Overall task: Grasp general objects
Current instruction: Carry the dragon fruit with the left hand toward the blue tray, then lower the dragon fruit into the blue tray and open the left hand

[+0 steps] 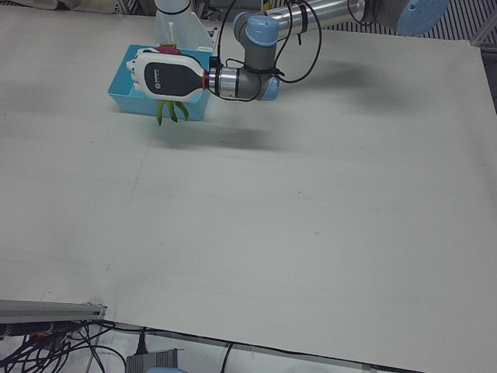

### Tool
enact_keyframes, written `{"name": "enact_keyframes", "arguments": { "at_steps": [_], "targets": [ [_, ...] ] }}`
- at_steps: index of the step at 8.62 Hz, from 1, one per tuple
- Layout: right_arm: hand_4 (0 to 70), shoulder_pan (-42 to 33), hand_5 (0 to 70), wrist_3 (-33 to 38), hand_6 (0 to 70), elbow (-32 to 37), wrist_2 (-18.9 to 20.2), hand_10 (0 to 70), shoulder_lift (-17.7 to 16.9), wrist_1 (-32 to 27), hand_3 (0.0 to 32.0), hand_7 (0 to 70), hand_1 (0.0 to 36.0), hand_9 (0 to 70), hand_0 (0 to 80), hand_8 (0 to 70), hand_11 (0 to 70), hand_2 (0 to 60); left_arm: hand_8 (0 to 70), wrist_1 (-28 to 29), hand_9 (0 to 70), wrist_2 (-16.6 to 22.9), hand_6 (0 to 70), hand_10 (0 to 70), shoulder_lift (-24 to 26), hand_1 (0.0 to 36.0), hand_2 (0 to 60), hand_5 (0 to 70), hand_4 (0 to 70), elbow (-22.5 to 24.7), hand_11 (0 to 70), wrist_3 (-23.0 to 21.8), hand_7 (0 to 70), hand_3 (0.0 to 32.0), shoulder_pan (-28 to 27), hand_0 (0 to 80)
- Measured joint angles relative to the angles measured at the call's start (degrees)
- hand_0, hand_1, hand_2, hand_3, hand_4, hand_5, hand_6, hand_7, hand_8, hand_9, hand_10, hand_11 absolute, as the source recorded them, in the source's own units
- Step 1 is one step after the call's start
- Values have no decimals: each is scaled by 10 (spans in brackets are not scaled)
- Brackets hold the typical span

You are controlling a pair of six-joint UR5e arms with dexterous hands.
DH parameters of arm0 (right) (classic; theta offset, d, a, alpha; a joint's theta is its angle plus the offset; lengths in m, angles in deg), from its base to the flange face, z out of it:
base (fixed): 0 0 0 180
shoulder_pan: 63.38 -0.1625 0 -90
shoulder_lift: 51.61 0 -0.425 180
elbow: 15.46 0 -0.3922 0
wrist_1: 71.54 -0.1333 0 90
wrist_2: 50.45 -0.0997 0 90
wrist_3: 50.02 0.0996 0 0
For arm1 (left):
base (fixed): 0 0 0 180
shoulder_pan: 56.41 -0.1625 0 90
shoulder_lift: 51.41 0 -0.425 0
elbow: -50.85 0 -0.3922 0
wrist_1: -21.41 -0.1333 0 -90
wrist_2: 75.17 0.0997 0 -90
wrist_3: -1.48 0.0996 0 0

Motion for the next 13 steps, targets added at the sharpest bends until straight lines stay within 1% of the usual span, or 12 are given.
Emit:
{"name": "enact_keyframes", "arguments": {
  "at_steps": [1,2,3,4,5,6,8,9,10,11,12,13],
  "targets": [
    [0,0,0,0,0,0,0,0,0,0,0,0,0,0,0,0,0,0,700,36,700,0,700,700,0,360,600,700,700,3,700,-15,700,0,-26,800],
    [0,0,0,0,0,0,0,0,0,0,0,0,0,0,0,0,0,0,546,57,700,1,700,683,0,360,600,700,700,7,700,-24,700,0,-47,800],
    [0,0,0,0,0,0,0,0,0,0,0,0,0,0,0,0,0,0,205,70,257,5,700,442,-1,360,600,700,528,13,660,-29,700,0,-60,800],
    [0,0,0,0,0,0,0,0,0,0,0,0,0,0,0,0,0,0,122,78,174,15,663,323,-5,360,600,700,372,22,505,-31,700,0,-67,800],
    [0,0,0,0,0,0,0,0,0,0,0,0,0,0,0,0,0,0,94,84,123,24,521,248,-13,360,600,700,275,33,412,-32,685,0,-69,800],
    [0,0,0,0,0,0,0,0,0,0,0,0,0,0,0,0,0,0,70,89,99,28,400,141,-20,360,600,700,193,40,261,-33,565,0,-70,800],
    [0,0,0,0,0,0,0,0,0,0,0,0,0,0,0,0,0,0,63,99,118,32,366,123,-26,360,600,700,127,46,237,-32,661,0,-73,800],
    [0,0,0,0,0,0,0,0,0,0,0,0,0,0,0,0,0,0,58,102,118,33,344,103,-27,360,600,700,118,48,208,-31,663,0,-77,800],
    [0,0,0,0,0,0,0,0,0,0,0,0,0,0,0,0,0,0,57,105,127,33,338,127,-27,360,600,700,107,49,244,-31,700,0,-81,800],
    [0,0,0,0,0,0,0,0,0,0,0,0,0,0,0,0,0,0,43,108,117,33,265,120,-27,360,600,700,58,50,235,-31,658,0,-84,800],
    [0,0,0,0,0,0,0,0,0,0,0,0,0,0,0,0,0,0,37,109,116,33,238,113,-27,360,600,700,32,50,226,-31,652,0,-86,800],
    [0,0,0,0,0,0,0,0,0,0,0,0,0,0,0,0,0,0,39,110,123,33,249,121,-27,360,600,700,41,50,237,-31,687,0,-86,800]
  ]
}}
